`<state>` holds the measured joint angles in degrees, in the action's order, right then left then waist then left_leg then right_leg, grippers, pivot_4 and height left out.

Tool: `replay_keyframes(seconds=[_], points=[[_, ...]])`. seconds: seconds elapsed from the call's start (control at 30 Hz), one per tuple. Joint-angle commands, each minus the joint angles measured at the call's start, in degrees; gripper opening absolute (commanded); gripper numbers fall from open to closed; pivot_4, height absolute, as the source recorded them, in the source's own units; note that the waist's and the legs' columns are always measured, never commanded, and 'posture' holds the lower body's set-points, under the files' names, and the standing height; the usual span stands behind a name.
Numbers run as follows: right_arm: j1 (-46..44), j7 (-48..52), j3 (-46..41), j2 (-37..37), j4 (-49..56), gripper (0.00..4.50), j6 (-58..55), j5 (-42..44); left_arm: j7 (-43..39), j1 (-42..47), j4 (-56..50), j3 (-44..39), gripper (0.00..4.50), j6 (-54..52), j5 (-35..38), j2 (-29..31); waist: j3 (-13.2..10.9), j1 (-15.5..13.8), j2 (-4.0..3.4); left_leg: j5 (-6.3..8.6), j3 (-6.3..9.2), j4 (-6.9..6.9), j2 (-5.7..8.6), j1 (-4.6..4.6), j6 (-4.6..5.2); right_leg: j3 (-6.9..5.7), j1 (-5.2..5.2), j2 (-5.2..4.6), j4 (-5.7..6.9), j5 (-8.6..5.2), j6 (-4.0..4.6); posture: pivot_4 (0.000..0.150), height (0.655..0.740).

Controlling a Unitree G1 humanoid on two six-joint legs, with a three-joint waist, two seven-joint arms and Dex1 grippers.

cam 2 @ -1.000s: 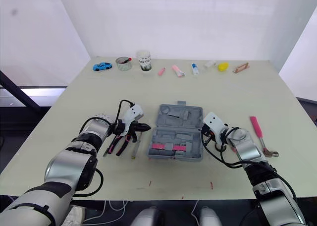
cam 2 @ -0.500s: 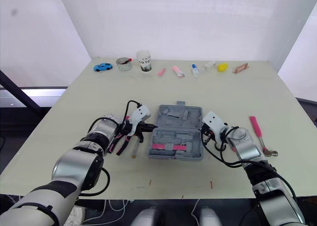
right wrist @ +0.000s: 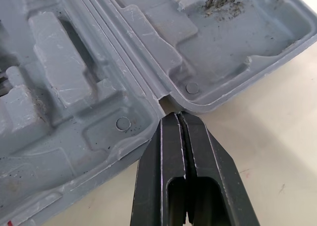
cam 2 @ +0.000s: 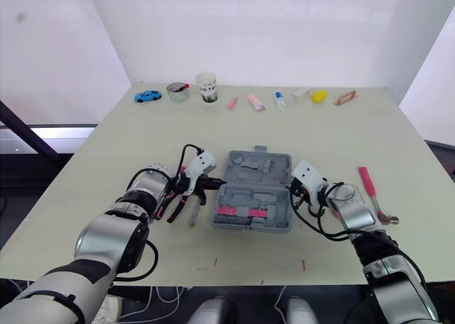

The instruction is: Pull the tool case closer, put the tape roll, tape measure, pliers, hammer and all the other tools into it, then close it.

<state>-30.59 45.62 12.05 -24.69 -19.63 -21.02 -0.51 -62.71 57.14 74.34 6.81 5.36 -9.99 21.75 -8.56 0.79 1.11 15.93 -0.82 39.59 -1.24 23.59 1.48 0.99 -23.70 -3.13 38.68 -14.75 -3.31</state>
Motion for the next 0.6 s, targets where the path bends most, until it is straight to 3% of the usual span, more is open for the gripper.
replay_keyframes(seconds=[0.03,0.6], points=[[1.31,3.02,0.45,-0.01,2.38,0.00,-0.88,1.76,-4.52,-1.07,-0.17,0.68,0.10,0.18,0.09,-1.92,0.00,-0.01,0.00,0.00,0.00,0.00,0.00,0.00,0.00,0.00,0.00,0.00,-0.02,0.00,0.00,0.150,0.7400],[8.85,9.28,-0.92,-6.14,15.24,0.00,-7.45,5.48,-19.25,-8.09,-10.58,3.71,0.10,-1.00,0.42,-2.27,0.03,-0.04,-0.05,0.01,0.01,0.00,-0.01,0.02,0.01,0.00,0.05,0.00,-0.16,0.00,0.00,0.150,0.7400]])
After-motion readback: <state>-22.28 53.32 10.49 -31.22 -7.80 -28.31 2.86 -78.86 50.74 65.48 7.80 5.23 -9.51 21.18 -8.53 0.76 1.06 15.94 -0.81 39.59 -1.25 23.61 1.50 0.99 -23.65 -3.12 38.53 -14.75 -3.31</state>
